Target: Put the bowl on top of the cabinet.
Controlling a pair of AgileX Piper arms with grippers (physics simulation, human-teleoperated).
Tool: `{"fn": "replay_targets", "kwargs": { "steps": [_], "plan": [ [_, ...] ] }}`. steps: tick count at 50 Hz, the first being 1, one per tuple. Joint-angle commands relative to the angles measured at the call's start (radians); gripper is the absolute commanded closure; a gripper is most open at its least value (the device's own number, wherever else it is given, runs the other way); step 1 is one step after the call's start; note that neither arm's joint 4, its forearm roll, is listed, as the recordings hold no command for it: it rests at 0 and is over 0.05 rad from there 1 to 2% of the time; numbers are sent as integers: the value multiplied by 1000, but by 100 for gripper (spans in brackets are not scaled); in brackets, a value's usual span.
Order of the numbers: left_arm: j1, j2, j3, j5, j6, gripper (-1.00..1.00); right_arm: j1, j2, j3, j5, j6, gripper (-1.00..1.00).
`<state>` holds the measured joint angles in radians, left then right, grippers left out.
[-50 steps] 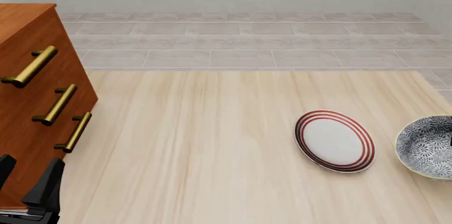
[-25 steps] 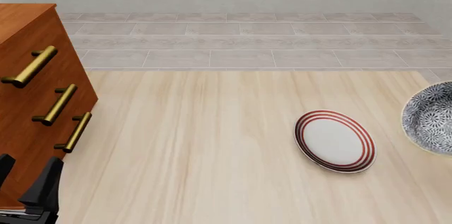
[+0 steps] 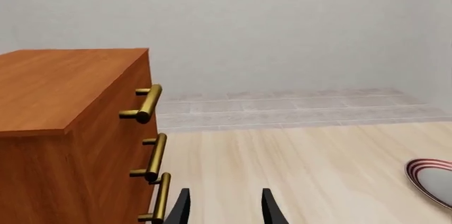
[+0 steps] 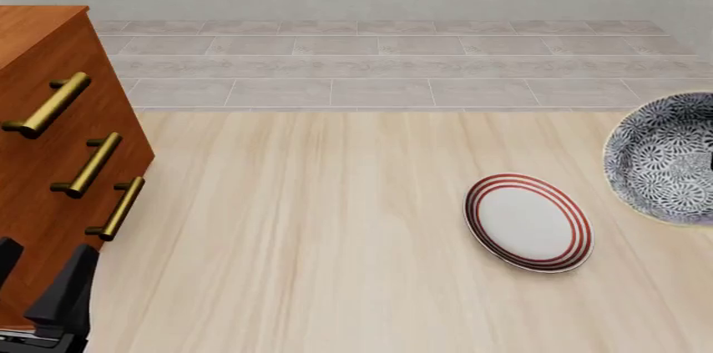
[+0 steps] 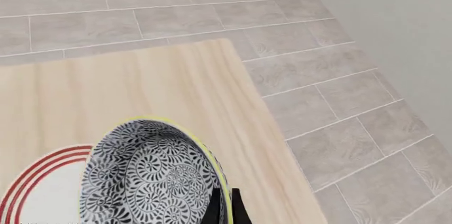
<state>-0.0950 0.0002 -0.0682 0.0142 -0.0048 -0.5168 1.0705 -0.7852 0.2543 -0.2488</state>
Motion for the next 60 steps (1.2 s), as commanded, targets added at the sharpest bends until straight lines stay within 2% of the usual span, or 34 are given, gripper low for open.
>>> {"fn": "replay_targets", "kwargs": {
  "steps": [1, 18, 26, 34, 45, 56, 57, 60],
  "plan": [
    [-11, 0, -13, 12, -5, -100, 50, -30, 10, -4, 25, 100],
    [-28, 0, -40, 30, -8, -100, 107, -79, 39, 3, 41, 100],
    [-37, 0, -41, 36, 4, -100, 213, -157, 56, 38, 83, 100],
    [-46, 0, -52, 45, 21, -100, 295, -206, 48, 70, 95, 100],
    [-51, 0, -60, 50, 41, -100, 363, -248, 47, 95, 64, 100],
    [-62, 0, -52, 46, 47, -100, 485, -202, 50, 67, 44, 100],
    [-63, 0, -52, 47, 48, -100, 507, -206, 41, 69, 63, 100],
    [-65, 0, -54, 48, 51, -100, 539, -199, 27, 62, 72, 100]
  ]
}}
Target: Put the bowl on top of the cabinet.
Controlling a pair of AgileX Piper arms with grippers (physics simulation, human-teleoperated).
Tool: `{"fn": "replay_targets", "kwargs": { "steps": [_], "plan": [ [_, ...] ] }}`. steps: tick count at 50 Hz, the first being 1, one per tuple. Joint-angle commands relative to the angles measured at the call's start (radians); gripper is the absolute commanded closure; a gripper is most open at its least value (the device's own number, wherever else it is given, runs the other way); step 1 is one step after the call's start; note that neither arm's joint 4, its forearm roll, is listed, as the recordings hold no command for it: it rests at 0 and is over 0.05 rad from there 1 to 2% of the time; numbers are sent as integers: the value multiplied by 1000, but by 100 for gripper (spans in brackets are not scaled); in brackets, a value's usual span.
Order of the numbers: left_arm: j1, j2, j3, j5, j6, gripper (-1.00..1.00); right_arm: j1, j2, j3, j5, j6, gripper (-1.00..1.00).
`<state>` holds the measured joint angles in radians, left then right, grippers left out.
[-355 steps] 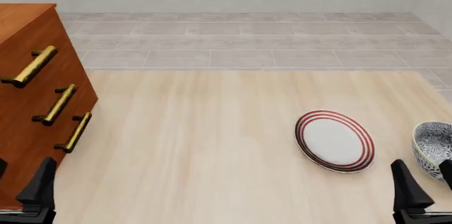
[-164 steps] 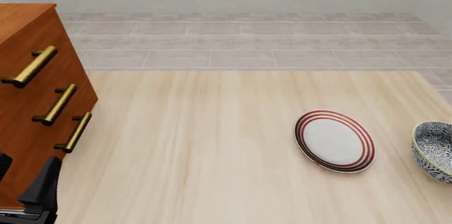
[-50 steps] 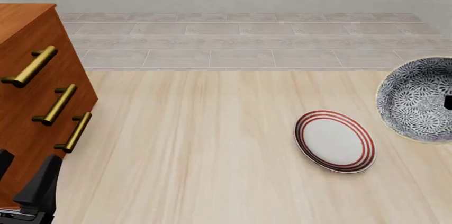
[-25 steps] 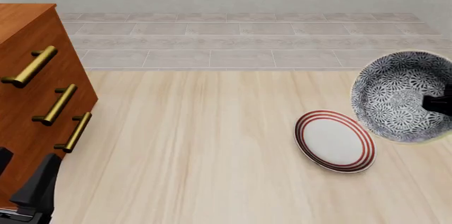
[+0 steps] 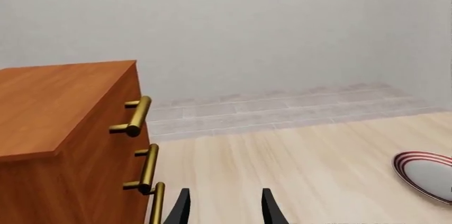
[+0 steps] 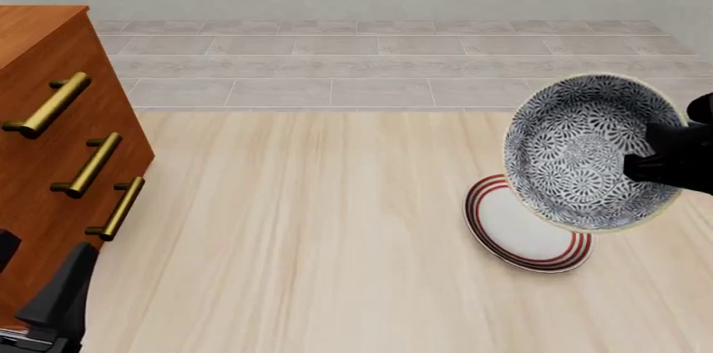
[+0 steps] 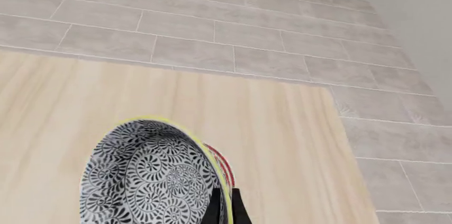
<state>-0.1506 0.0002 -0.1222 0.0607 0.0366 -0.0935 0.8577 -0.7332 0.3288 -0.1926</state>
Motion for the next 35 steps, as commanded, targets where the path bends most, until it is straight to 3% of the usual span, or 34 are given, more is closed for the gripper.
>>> {"fn": "replay_targets", "kwargs": {
  "steps": [1, 8, 19, 27, 29, 35],
  "plan": [
    [-9, 0, -1, 3, 10, -100, 123, 15, -31, -16, 24, 100],
    [-7, 0, -12, 11, 22, -100, 203, 44, -53, -43, 34, 100],
    [2, 1, -6, 8, 26, -100, 246, 72, -47, -85, 4, 100],
    [-11, 3, -28, 24, 41, -100, 321, 96, -45, -125, 11, 100],
    [-17, 6, -28, 22, 27, -100, 358, 80, -44, -121, 37, 100],
    [-19, 8, -13, 4, 27, -100, 374, 95, -50, -151, 36, 100]
  ]
}}
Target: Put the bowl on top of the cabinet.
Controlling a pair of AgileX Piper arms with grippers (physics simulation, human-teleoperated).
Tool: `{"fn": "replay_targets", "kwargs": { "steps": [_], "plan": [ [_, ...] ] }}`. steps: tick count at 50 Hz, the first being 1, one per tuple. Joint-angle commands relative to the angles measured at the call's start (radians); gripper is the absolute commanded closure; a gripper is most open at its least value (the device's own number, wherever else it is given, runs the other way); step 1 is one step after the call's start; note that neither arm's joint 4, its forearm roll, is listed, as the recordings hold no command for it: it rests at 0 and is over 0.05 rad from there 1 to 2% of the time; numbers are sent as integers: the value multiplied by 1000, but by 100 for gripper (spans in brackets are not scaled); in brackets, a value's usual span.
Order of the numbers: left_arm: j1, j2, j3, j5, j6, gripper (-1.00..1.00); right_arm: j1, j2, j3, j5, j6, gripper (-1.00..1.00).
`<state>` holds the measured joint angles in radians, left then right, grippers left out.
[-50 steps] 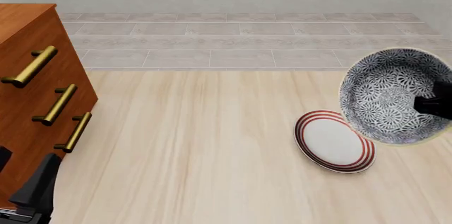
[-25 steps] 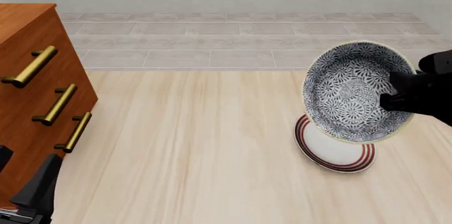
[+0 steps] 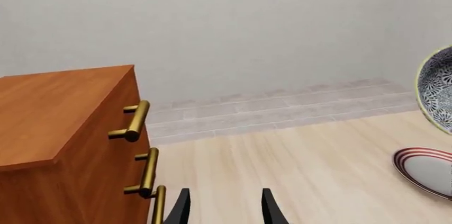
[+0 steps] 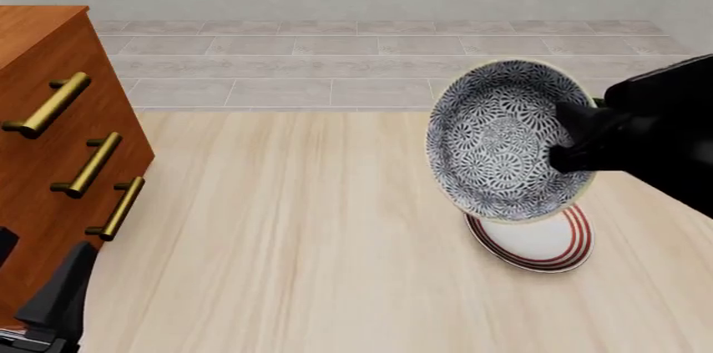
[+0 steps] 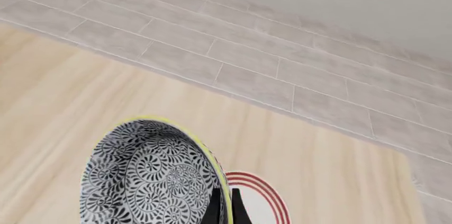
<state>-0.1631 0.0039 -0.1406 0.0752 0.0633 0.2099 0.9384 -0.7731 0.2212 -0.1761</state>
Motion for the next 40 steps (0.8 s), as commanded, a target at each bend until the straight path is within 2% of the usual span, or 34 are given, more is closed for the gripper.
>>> {"fn": "replay_targets", "kwargs": {
  "steps": [1, 10, 16, 20, 27, 33, 40],
  "plan": [
    [-6, 12, -6, -6, 1, -100, 74, 22, -10, -52, 19, 100],
    [-20, 73, 4, -70, 4, -100, 55, 45, -6, -110, 39, 100],
    [-42, 127, -14, -106, 19, -100, 47, 49, -8, -133, 30, 100],
    [-66, 192, -22, -157, 13, -100, 72, 52, -12, -149, 41, 100],
    [-113, 259, -27, -223, 16, -100, 75, 83, -4, -182, 22, 100],
    [-180, 364, -83, -277, 18, -100, 95, 114, 4, -205, 12, 100],
    [-234, 424, -147, -301, 37, -100, 112, 130, 2, -212, 17, 100]
  ]
}}
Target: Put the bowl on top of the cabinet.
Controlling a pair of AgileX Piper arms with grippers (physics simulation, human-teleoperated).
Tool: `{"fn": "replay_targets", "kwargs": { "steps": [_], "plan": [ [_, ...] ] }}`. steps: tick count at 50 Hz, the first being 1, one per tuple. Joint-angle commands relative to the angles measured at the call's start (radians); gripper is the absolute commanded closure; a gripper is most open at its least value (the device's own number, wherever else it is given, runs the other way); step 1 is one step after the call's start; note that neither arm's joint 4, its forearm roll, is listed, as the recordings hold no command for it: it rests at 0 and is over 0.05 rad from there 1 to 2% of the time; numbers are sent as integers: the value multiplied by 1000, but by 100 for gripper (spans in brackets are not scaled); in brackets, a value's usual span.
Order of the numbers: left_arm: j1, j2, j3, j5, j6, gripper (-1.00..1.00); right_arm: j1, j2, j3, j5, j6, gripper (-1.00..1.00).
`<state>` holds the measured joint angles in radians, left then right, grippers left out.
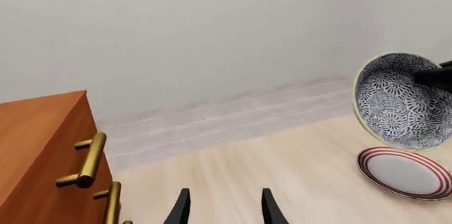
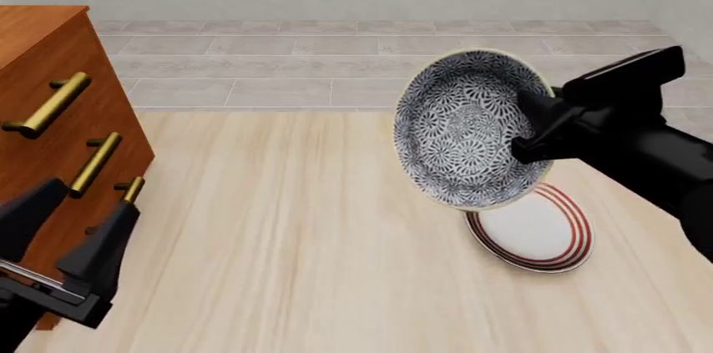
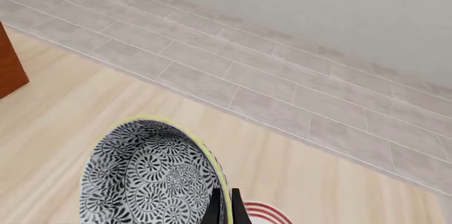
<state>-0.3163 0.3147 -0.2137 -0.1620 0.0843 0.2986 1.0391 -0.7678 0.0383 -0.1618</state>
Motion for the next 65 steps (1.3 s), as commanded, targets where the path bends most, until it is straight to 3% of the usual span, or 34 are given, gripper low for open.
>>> {"fn": "replay_targets", "kwargs": {
  "steps": [1, 16, 26, 29, 33, 40, 49, 60, 65],
  "plan": [
    [-89, 122, -82, -68, 17, -100, 23, 31, -4, -31, 4, 100],
    [-252, 423, -202, -219, -23, -100, 34, 69, -14, -53, -10, 100],
    [-359, 520, -283, -225, -98, -100, 40, 75, -16, -57, -10, 100],
    [-366, 532, -303, -221, -87, -100, 45, 79, -15, -61, -12, 100],
    [-423, 579, -344, -219, -138, -100, 54, 87, -15, -63, -19, 100],
    [-424, 639, -374, -245, -134, -100, 53, 92, -19, -64, -17, 100],
    [-442, 731, -428, -260, -189, -100, 51, 83, -20, -59, -15, 100],
    [-410, 813, -456, -297, -190, -100, 64, 60, -16, -43, -15, 100],
    [-410, 882, -481, -320, -225, -100, 72, 52, -14, -39, -12, 100]
  ]
}}
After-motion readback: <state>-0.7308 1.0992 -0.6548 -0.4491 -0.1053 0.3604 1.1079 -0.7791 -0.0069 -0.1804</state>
